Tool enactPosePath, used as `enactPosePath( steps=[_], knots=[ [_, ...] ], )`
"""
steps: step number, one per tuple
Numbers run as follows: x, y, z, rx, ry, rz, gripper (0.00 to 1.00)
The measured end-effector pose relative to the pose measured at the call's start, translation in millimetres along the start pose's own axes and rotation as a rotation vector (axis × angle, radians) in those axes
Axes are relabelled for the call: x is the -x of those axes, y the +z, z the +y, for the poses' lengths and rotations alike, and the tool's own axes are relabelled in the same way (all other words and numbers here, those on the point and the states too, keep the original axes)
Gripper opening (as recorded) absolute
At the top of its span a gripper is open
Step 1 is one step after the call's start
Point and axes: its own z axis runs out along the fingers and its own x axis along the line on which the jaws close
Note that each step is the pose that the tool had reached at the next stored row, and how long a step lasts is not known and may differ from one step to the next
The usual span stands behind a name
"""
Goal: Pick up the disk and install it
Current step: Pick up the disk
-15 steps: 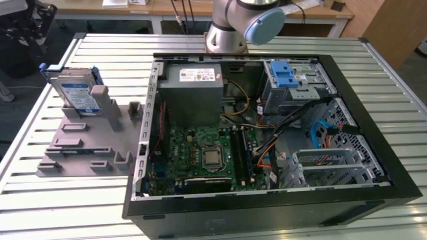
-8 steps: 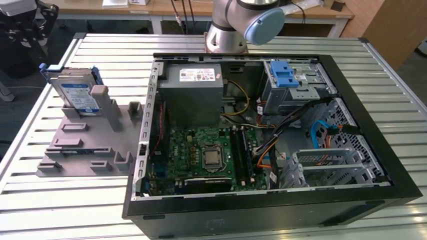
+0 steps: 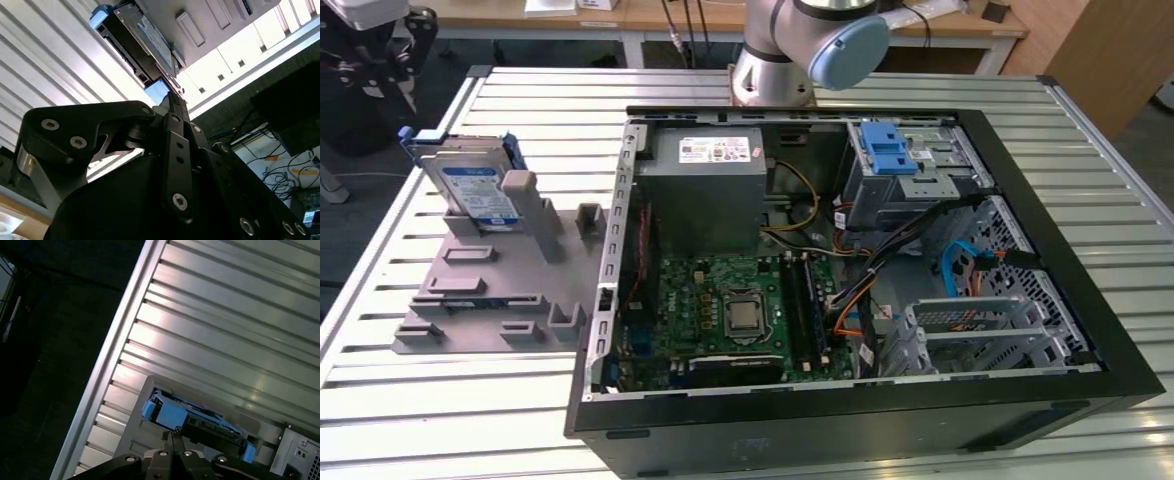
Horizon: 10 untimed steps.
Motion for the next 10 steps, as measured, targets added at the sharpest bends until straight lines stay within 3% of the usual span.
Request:
enactPosePath(
  steps=[10],
  knots=[
    [0.0,2.4,-0.1,-0.0022,-0.181,0.0075,0.11]
  ],
)
